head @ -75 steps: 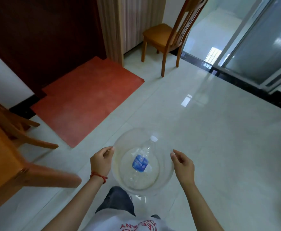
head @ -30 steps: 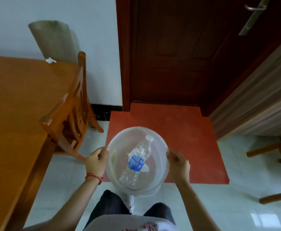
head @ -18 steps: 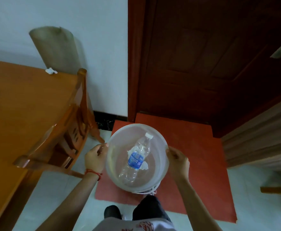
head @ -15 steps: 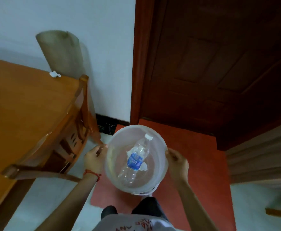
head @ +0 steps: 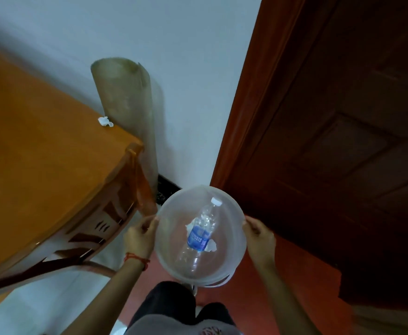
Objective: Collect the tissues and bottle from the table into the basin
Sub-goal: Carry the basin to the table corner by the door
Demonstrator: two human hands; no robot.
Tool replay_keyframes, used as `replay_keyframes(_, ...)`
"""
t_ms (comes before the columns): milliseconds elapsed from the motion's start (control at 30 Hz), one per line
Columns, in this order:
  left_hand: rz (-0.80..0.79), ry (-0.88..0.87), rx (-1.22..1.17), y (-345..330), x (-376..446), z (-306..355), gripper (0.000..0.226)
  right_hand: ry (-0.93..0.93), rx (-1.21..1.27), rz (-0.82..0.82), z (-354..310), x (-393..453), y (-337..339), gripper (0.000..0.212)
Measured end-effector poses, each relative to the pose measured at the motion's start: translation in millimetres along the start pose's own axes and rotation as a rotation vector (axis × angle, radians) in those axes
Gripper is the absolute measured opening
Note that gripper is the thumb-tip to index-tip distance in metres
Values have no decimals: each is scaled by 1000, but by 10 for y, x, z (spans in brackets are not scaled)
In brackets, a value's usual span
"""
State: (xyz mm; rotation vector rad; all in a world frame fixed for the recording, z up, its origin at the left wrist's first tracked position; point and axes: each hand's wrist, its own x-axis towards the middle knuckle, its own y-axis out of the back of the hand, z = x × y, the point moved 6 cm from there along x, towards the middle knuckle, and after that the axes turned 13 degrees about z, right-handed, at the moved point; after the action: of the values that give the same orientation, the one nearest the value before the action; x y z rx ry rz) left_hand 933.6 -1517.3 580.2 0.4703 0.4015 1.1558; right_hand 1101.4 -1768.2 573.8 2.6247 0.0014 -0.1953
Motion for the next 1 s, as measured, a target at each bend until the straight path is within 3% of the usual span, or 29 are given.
replay_keyframes(467, 150, 142, -14, -568, 1019, 241, 22, 73, -112, -177, -701, 1383, -1065, 24)
replay_keyframes(700, 239, 281, -22, -662, 1106, 106, 22, 122, -163, -290, -867, 1696, -1408, 22)
replay_keyframes(1000, 495, 508, -46, -725, 914, 180, 23, 260, -211, -565, -1155, 2027, -1872, 25)
